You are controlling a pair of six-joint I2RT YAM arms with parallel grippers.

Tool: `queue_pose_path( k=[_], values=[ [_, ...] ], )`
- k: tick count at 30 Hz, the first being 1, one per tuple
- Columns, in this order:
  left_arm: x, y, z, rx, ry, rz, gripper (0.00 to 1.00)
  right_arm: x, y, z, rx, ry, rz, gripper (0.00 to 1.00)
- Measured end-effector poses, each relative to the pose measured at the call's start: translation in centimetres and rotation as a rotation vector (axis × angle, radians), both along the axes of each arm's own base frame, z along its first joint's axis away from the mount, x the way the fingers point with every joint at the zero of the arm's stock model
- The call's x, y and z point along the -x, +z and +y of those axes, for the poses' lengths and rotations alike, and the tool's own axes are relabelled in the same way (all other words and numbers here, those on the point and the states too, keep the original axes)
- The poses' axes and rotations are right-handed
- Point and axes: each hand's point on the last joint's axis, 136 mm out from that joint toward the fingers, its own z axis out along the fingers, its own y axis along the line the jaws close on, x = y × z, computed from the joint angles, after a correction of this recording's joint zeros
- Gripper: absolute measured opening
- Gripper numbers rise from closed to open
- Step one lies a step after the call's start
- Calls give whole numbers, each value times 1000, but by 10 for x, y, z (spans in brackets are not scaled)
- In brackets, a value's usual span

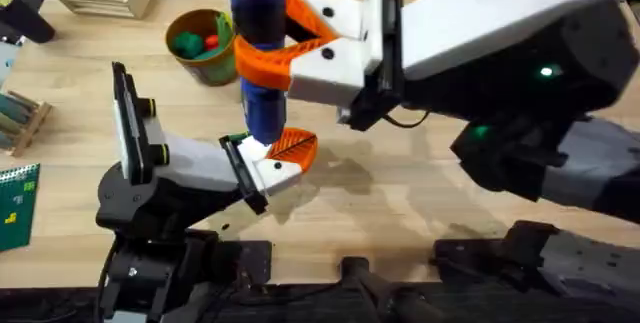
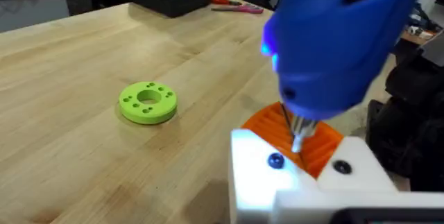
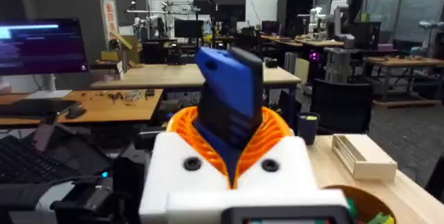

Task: Pick up the gripper from the table and insert it into the empty holder that is missing its gripper. Then pick up a screw, insert it into the mounting hole, and use the screwdriver to tighten it. Finally, clean up the table by picking up the vegetable and placing it into the bucket.

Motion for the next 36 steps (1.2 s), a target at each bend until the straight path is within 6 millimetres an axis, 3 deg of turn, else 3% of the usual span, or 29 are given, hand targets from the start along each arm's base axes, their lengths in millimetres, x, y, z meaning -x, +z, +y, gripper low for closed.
queue_pose_path(
  k=[4,36],
  values=[
    [0,0,0,0,0,0,4,-7,-13,7,25,-4,26,29],
    [0,0,0,0,0,0,4,-6,-6,6,10,-8,-5,29]
  ],
)
